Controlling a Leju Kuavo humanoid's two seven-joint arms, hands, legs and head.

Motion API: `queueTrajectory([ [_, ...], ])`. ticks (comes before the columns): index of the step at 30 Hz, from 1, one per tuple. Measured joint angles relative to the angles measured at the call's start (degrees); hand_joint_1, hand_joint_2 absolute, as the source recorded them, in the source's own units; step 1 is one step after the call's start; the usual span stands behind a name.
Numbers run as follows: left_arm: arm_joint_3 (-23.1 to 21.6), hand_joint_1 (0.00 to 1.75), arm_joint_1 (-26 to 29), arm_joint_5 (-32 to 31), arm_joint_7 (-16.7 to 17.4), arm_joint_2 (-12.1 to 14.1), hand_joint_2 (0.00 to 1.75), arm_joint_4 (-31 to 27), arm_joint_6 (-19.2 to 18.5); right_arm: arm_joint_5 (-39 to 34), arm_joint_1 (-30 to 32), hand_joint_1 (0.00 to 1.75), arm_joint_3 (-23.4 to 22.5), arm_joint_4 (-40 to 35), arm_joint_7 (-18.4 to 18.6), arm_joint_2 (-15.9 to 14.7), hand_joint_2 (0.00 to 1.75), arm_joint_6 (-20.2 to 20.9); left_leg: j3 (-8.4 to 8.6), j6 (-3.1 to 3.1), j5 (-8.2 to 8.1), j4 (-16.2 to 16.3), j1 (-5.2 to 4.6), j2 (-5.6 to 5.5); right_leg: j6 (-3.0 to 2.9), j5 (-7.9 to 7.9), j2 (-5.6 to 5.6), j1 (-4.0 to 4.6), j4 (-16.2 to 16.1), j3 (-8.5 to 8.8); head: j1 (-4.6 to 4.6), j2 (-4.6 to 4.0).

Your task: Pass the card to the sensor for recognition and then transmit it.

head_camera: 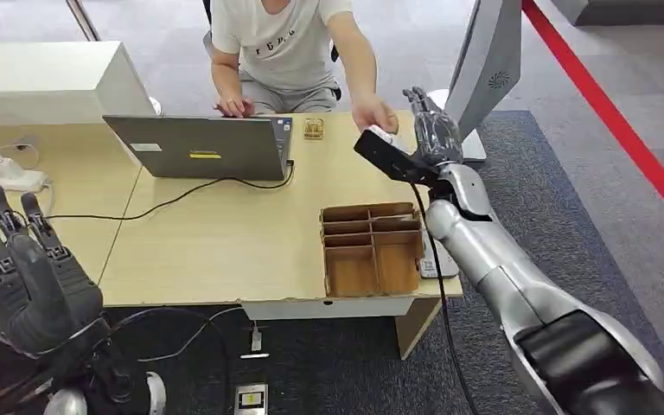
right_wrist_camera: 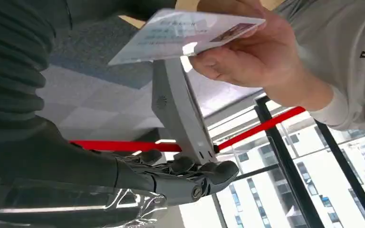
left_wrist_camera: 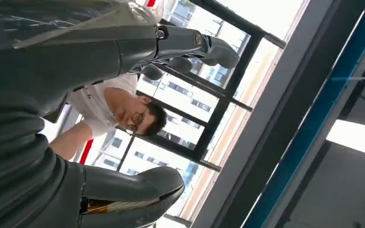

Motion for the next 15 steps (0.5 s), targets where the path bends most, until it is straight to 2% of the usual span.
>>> queueTrajectory([
  [15, 1.5, 0.00, 0.3, -0.3, 0.0, -0.8, 1.75, 0.0, -0.2, -1.2, -1.0, 1.75, 0.9, 5.0, -0.2, 1.1, 1.75, -0.2, 0.00, 0.00, 0.00, 0.0, 0.00, 0.00, 0.00, 0.00, 0.00, 0.00, 0.0, -0.01, 0.00, 0.00],
])
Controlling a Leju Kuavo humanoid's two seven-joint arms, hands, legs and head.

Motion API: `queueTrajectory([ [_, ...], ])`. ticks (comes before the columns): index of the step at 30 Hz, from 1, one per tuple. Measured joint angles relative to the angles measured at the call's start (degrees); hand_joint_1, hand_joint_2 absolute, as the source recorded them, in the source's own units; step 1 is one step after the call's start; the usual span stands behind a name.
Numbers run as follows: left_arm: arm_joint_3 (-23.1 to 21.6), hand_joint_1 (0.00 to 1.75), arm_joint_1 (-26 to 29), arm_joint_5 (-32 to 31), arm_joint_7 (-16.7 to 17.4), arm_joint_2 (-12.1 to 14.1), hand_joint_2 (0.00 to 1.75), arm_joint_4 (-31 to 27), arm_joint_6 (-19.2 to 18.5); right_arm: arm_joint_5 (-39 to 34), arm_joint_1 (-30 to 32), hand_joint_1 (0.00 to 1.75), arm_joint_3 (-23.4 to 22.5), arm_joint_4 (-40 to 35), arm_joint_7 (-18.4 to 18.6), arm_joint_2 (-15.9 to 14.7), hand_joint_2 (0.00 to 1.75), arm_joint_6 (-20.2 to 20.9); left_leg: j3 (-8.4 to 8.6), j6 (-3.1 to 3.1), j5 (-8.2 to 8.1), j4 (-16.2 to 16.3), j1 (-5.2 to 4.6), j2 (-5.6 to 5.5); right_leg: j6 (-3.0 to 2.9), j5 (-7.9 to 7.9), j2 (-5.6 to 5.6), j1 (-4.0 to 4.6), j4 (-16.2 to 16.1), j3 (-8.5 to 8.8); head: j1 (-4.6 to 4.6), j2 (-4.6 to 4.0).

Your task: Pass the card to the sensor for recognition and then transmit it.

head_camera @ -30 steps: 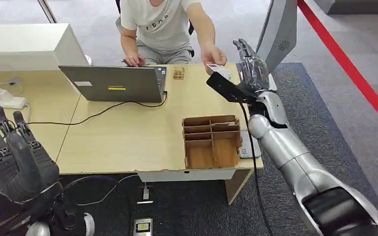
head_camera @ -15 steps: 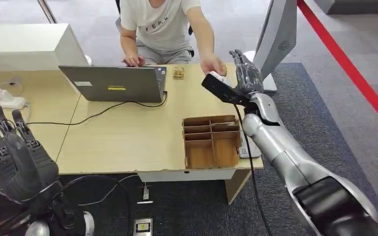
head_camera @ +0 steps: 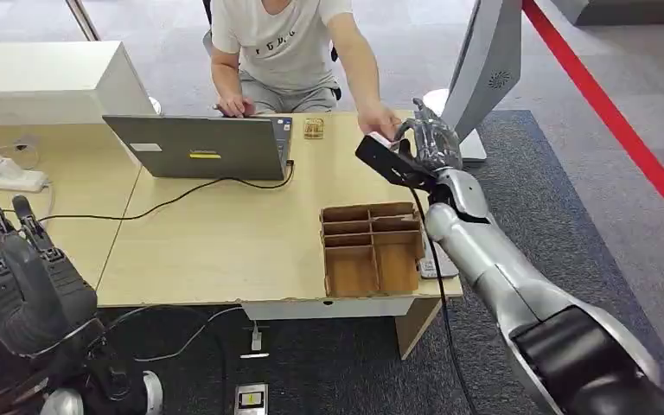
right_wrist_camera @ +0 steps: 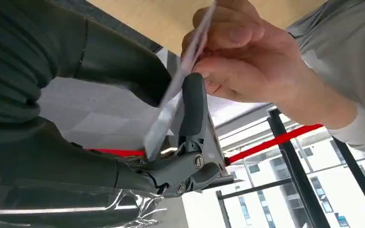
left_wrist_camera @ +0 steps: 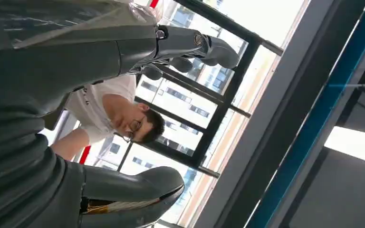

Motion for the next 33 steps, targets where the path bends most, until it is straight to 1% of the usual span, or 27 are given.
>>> queueTrajectory([
  [10, 0.4, 0.00, 0.1, -0.4, 0.0, 0.0, 1.75, 0.0, 1.5, -0.3, -0.4, 1.75, 0.7, 1.7, -1.0, 0.9, 1.75, -0.4, 0.00, 0.00, 0.00, 0.0, 0.00, 0.00, 0.00, 0.00, 0.00, 0.00, 0.0, 0.00, -0.02, 0.00],
  [18, 0.7, 0.00, 0.4, -0.4, 0.0, 0.0, 1.75, -0.1, 2.7, -0.4, -1.1, 1.75, 1.0, 2.2, -1.0, 0.6, 1.75, -3.6, 0.01, 0.00, 0.00, 0.0, 0.00, 0.01, 0.00, 0.00, 0.00, 0.00, 0.0, -0.01, -0.02, 0.00],
  [22, 0.8, 0.00, 0.4, -0.3, 0.0, 0.1, 1.75, -0.2, 3.8, -0.4, -1.2, 1.75, 1.0, 2.0, -0.5, -0.8, 1.75, -5.5, 0.01, 0.00, 0.00, 0.0, 0.00, 0.00, 0.00, 0.00, 0.00, 0.00, 0.0, -0.01, -0.02, 0.00],
  [26, 0.8, 0.00, 0.5, -0.4, 0.0, 0.2, 1.75, -0.4, 4.3, -0.4, -1.2, 1.75, 1.0, 1.2, -0.3, -2.1, 1.75, -6.0, 0.01, 0.00, 0.00, 0.0, 0.00, 0.00, 0.00, 0.00, 0.00, 0.00, 0.0, 0.00, -0.02, 0.00],
  [33, 0.9, 0.00, 1.0, -0.9, 0.0, 0.4, 1.75, -0.9, 5.0, 0.4, -0.6, 1.75, 1.0, -2.1, 2.8, -5.8, 1.75, -5.9, 0.04, 0.00, 0.00, 0.0, 0.00, 0.01, 0.00, 0.00, 0.00, 0.00, 0.0, -0.02, 0.00, 0.00],
])
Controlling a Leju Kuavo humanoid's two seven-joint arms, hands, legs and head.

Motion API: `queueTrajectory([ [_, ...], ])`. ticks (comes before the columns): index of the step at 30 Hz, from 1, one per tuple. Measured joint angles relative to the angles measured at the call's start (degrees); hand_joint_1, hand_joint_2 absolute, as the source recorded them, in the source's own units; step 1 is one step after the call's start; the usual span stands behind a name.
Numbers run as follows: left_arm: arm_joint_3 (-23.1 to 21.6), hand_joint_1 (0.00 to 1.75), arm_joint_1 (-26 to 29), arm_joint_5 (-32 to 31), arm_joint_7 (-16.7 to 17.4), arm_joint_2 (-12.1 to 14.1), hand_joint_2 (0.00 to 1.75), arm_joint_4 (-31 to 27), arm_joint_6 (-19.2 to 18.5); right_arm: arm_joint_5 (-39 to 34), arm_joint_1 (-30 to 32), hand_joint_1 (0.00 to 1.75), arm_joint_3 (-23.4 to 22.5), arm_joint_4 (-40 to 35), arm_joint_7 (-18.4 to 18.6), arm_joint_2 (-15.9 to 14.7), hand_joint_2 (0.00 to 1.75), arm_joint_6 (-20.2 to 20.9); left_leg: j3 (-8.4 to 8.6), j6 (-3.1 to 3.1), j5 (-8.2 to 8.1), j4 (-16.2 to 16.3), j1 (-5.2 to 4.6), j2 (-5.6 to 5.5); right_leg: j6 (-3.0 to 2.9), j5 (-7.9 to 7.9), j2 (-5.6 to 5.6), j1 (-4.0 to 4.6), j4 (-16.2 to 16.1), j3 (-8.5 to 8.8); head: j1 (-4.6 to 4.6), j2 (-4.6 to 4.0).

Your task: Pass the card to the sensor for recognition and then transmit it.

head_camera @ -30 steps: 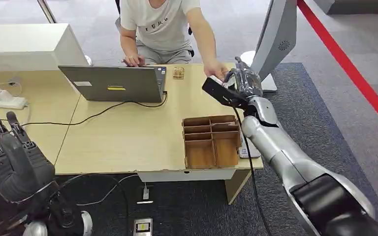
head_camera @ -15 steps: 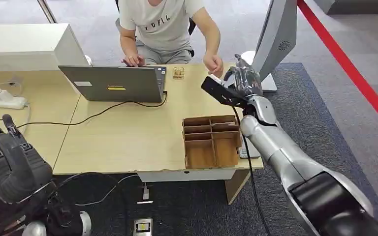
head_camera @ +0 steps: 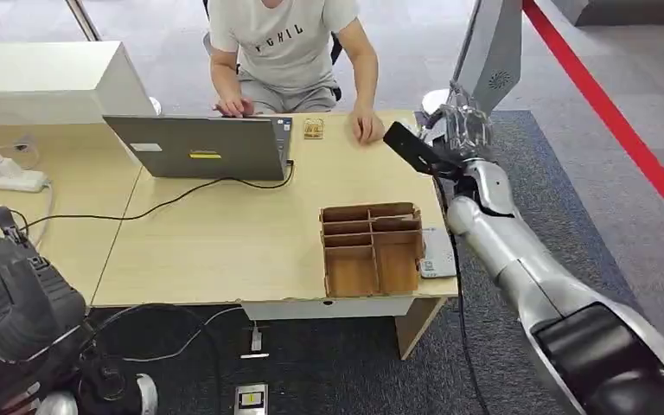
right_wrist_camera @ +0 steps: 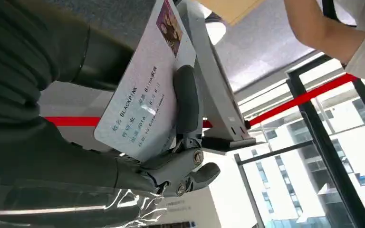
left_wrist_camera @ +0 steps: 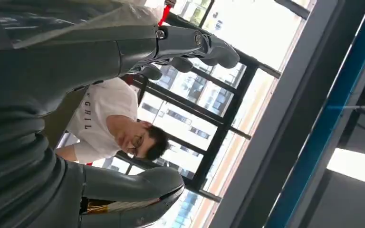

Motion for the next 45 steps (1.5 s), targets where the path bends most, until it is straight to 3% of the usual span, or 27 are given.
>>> queueTrajectory([
  [7, 0.3, 0.00, 1.0, -0.5, 0.0, 0.3, 1.75, -0.8, 0.7, -0.2, 5.6, 1.75, -0.8, -7.2, 3.6, -7.4, 1.75, 0.3, -0.03, 0.03, -0.02, 0.0, -0.01, -0.03, 0.01, 0.00, -0.03, -0.02, 0.0, 0.05, -0.02, 0.00],
  [10, 0.3, 0.00, 1.3, -1.0, 0.0, 0.5, 1.75, -1.3, 3.1, -0.8, 8.4, 1.75, -2.0, -10.0, 4.1, -10.2, 1.75, -0.1, -0.01, 0.04, -0.03, 0.0, -0.02, -0.03, 0.01, 0.00, -0.01, -0.02, 0.0, 0.03, -0.02, 0.00],
  [16, -0.1, 0.00, 1.4, -3.5, 0.0, 2.6, 1.75, -3.2, 10.3, -2.8, 13.3, 1.75, -4.4, -13.6, 4.1, -14.0, 1.75, -3.8, 0.02, 0.03, -0.03, 0.0, 0.01, -0.04, 0.00, 0.00, -0.02, 0.01, 0.0, 0.04, -0.02, 0.00],
  [24, -1.1, 0.00, 2.3, -3.4, 0.0, 4.6, 1.75, -4.7, 12.2, -4.6, 22.4, 1.75, -8.4, -18.2, 3.7, -17.7, 1.75, -7.4, -0.01, 0.04, -0.05, 0.0, 0.00, -0.03, 0.01, -0.01, -0.01, 0.00, 0.0, 0.06, -0.02, 0.00],
  [35, -1.6, 0.00, 3.9, -1.7, 0.0, 5.7, 1.75, -5.0, 11.3, -2.7, 31.5, 1.75, -10.1, -25.9, 2.3, -18.1, 1.75, -7.5, 0.00, 0.04, -0.04, 0.0, 0.01, -0.04, 0.01, -0.01, -0.02, 0.00, 0.0, 0.06, -0.02, 0.00],
  [45, -1.6, 0.00, 3.3, -1.6, 0.0, 6.6, 1.75, -5.0, 12.1, -2.2, 35.6, 1.75, -9.2, -32.6, 0.1, -15.5, 1.75, -6.2, 0.00, 0.03, -0.04, 0.0, 0.01, -0.03, 0.00, -0.01, -0.02, 0.00, 0.0, 0.06, -0.02, 0.00],
])
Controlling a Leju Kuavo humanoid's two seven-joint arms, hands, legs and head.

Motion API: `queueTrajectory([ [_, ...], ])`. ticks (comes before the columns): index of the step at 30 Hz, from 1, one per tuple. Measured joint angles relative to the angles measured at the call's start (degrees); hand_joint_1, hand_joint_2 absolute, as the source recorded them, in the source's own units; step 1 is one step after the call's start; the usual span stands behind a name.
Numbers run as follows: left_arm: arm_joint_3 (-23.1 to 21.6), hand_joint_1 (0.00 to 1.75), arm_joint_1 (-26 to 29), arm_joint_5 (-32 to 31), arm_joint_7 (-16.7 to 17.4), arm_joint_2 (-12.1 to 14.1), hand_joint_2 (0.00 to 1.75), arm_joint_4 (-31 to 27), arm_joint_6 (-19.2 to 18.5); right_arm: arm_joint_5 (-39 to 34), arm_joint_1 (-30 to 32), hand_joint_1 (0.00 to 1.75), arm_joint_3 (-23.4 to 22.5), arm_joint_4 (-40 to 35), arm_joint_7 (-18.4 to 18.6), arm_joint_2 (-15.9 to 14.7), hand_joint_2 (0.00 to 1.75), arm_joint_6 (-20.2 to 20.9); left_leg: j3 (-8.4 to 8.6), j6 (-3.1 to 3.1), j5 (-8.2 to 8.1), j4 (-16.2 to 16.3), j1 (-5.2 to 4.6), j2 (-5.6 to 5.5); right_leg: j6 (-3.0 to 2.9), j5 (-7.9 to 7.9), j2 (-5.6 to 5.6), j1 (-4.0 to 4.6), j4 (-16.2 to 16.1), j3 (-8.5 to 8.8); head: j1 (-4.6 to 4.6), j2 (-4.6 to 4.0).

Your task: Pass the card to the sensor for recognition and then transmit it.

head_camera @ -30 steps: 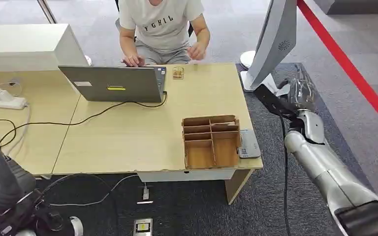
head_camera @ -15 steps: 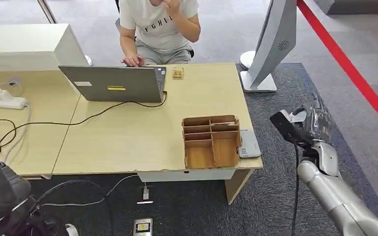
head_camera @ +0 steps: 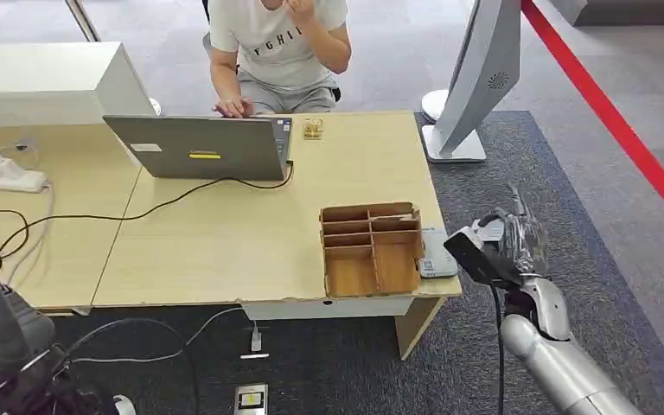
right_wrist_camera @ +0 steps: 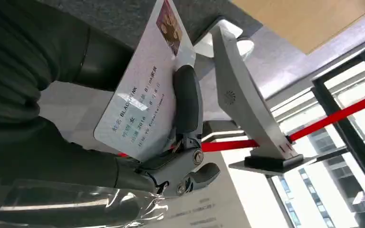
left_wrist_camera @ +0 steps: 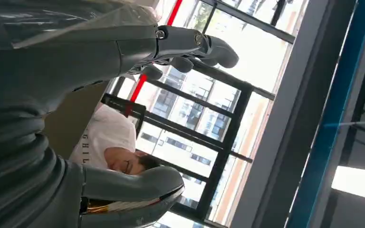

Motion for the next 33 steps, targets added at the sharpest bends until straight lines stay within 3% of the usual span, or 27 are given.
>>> queueTrajectory([
  [7, 0.0, 0.00, -0.1, 0.2, 0.0, 0.6, 1.75, 0.0, 0.0, -1.0, 0.2, 1.75, 1.8, -0.7, -2.5, 3.1, 1.75, 1.7, 0.00, -0.01, 0.01, 0.0, 0.00, 0.00, 0.00, 0.00, -0.01, 0.00, 0.0, 0.00, 0.00, 0.00],
  [17, -0.9, 0.00, 0.3, -0.2, 0.0, 0.9, 1.75, 0.0, 0.1, -3.3, 0.2, 1.75, 4.0, 0.9, -2.8, 5.5, 1.75, 2.1, 0.00, -0.01, 0.01, 0.0, 0.00, 0.01, 0.00, -0.02, 0.00, 0.00, 0.0, 0.00, 0.02, 0.00],
  [33, -1.3, 0.00, 0.8, -0.1, 0.0, 0.9, 1.75, 0.0, 0.2, -6.9, -0.8, 1.75, 3.4, 11.0, -3.0, 4.1, 1.75, -1.7, 0.00, -0.01, 0.01, 0.0, -0.01, 0.01, 0.01, -0.01, 0.00, -0.01, 0.0, -0.01, 0.02, 0.00],
])
